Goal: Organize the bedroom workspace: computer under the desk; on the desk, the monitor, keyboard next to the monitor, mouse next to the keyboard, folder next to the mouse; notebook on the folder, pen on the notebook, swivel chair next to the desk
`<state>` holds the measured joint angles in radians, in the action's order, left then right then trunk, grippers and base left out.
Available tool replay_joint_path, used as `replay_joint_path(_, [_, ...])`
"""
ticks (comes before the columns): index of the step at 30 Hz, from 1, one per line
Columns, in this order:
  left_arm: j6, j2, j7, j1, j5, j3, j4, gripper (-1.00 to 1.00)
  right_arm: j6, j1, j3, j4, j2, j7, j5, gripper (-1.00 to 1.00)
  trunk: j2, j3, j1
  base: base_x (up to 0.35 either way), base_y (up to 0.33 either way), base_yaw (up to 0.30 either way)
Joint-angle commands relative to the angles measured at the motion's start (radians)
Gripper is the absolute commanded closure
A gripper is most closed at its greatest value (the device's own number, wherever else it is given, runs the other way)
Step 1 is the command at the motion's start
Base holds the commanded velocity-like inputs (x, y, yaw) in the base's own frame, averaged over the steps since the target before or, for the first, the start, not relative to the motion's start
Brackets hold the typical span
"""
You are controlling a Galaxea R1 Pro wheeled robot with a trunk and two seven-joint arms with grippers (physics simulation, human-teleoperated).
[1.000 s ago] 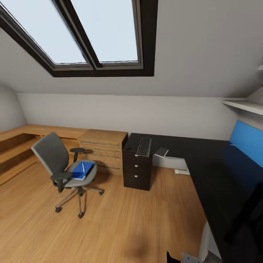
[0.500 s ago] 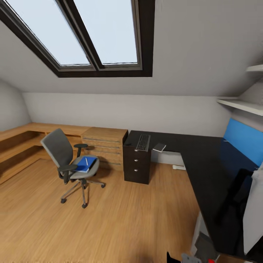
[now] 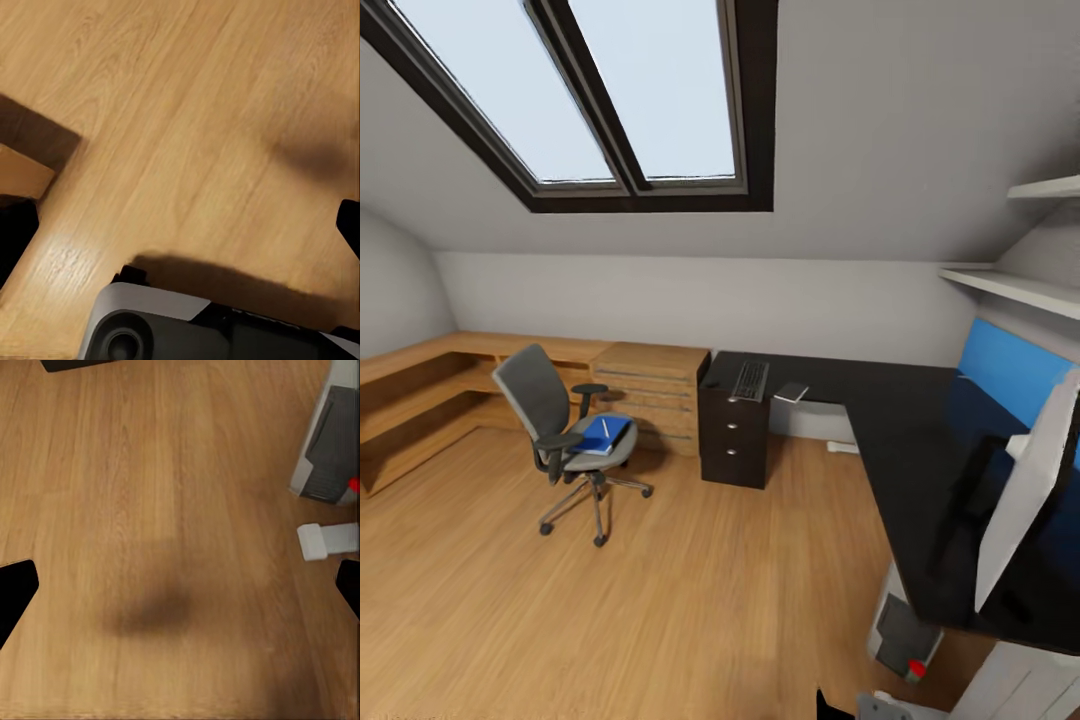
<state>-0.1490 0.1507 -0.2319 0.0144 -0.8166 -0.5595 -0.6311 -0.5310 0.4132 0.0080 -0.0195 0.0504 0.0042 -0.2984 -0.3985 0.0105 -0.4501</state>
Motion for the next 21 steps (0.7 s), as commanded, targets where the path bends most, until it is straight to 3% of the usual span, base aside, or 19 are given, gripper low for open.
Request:
replay_joint_path(1, [-0.006, 0.001, -0.007, 0.001, -0.009, -0.009, -0.001, -1.0, -0.004, 0.001, 0.001, -0.002, 0.0, 0.0, -0.004, -1.0, -0.001, 0.001, 0.0, -0.334, 0.0, 0.0])
replay_joint_path(10, [-0.006, 0.001, -0.007, 0.001, -0.009, -0.008, -0.001, -1.0, -0.004, 0.001, 0.001, -0.003, 0.001, 0.0, -0.003, -1.0, -0.001, 0.001, 0.0, -0.307, -0.03, 0.0])
replay_joint_path(14, [-0.006, 0.001, -0.008, 0.001, -0.009, -0.009, -0.001, -1.0, -0.005, 0.001, 0.001, -0.003, 0.001, 0.001, -0.004, -1.0, -0.001, 0.001, 0.0, -0.09, -0.258, -0.038])
replay_joint_path(21, [-0.006, 0.001, -0.007, 0.001, -0.009, -0.01, -0.001, -1.0, -0.013, 0.001, 0.0, -0.003, 0.001, 0.002, -0.004, -1.0, -0.001, 0.001, 0.0, -0.012, -0.165, -0.216])
